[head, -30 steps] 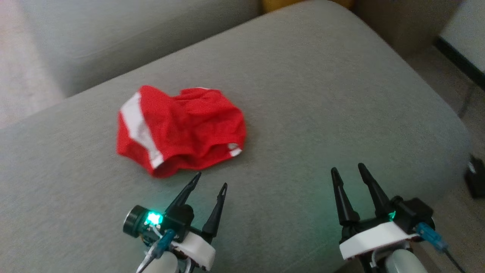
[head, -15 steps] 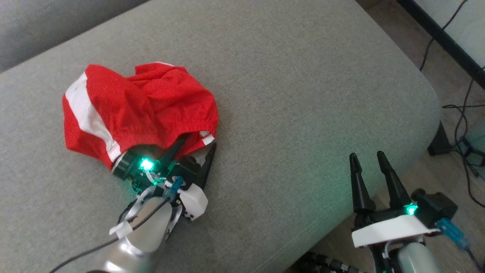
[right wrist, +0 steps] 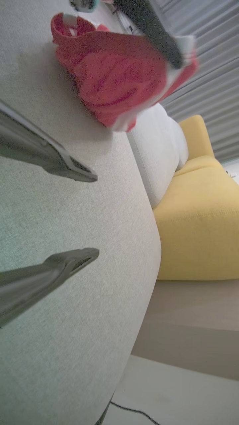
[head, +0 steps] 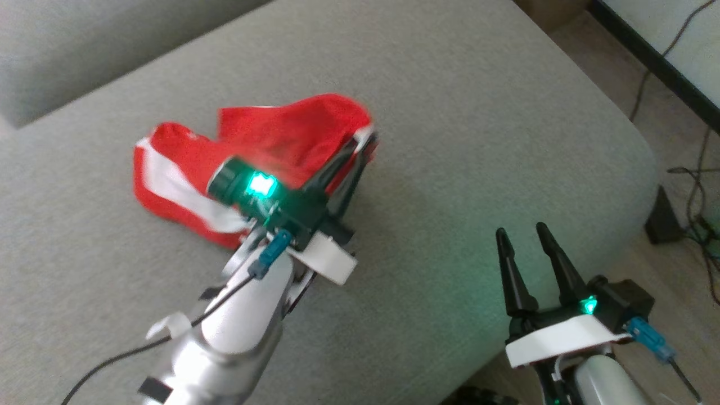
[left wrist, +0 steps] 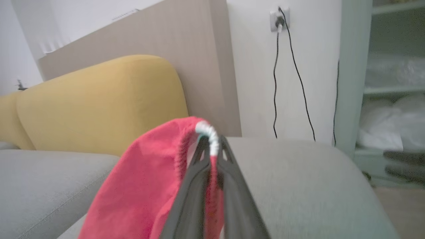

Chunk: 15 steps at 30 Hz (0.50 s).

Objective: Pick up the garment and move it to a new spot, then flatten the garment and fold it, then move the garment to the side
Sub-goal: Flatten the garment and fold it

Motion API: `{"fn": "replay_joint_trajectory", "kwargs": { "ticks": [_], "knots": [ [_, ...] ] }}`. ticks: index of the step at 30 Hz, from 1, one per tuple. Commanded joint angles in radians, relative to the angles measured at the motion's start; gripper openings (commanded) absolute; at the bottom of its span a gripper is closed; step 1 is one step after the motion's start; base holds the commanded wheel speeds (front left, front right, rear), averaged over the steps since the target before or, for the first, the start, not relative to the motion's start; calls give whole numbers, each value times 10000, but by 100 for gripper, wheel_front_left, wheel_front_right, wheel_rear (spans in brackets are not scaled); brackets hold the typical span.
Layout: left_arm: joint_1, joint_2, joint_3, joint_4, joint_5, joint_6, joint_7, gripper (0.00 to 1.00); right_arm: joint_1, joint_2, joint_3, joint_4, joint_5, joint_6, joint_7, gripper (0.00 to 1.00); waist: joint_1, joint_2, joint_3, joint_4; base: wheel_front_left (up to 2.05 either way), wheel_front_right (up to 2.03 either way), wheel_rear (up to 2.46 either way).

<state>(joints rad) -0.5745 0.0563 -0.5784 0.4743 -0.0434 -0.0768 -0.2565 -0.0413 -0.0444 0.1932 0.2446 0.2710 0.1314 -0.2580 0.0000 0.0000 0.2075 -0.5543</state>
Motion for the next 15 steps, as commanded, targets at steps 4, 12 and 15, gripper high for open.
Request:
{"fn": "replay_joint_trajectory", "kwargs": {
  "ticks": [4,12,15],
  "knots": [
    [-1006,-31,267,-1646,-479,-143,-53,0,-239,-58,133,-184,-242,-7,-38,100,0,0,-534,955,0,0,0],
    [603,508,1019,-2486,-1845,-90,201,0,-88,-58,-40,-142,-531,-7,-38,100,0,0,-809,2986,0,0,0],
    [1970,1080,1483,-2855,-2212,199,168,0,-73,-58,-129,-123,-621,-7,-38,100,0,0,-725,3671,0,0,0]
  ]
}}
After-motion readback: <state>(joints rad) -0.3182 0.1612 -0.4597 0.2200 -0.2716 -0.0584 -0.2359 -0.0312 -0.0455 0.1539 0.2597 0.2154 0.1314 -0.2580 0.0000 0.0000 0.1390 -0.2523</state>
